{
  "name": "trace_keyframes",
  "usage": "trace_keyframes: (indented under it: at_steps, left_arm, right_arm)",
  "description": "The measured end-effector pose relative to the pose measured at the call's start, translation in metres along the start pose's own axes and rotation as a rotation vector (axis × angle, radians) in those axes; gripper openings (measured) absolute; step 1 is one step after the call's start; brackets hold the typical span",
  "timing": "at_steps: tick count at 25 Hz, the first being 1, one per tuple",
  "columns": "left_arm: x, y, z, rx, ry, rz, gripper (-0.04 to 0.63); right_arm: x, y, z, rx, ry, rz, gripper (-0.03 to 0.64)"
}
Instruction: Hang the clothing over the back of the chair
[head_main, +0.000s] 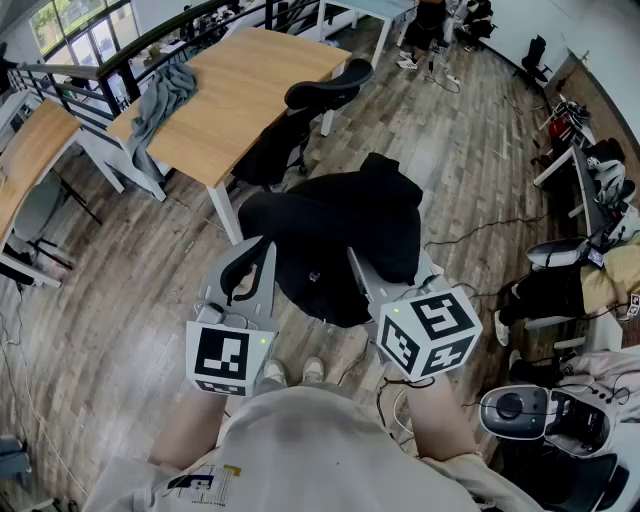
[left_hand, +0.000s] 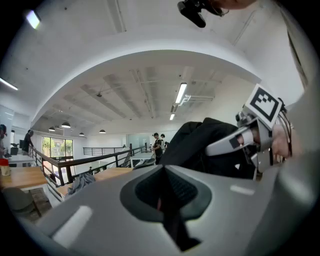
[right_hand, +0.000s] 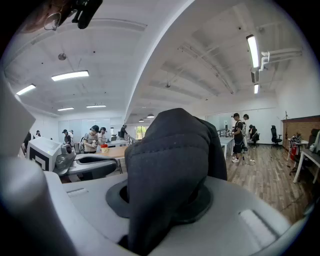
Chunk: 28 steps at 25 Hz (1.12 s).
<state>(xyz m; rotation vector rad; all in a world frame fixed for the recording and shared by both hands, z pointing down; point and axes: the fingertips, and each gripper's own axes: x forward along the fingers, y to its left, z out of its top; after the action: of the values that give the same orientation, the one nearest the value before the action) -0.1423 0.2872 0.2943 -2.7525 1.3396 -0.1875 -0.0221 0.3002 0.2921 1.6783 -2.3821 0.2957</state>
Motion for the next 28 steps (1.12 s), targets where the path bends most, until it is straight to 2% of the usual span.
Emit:
trace_keyframes:
  at_steps: [8, 15, 28]
  left_arm:
    - [0.005, 0.008, 0.0, -0.002, -0.001, 0.001, 0.0]
    - [0.009, -0.006, -0.004, 0.004, 0.014, -0.017, 0.0]
    - [0.02, -0.02, -0.004, 0.018, 0.023, -0.019, 0.0]
  right_arm:
    - [0.008, -0.002, 0.005, 0.059, -0.018, -0.01, 0.098]
    - [0.0, -0.007, 0.0, 0.08, -0.004, -0.004, 0.098]
    - [-0.005, -0.023, -0.004, 0.064, 0.004, -0.008, 0.098]
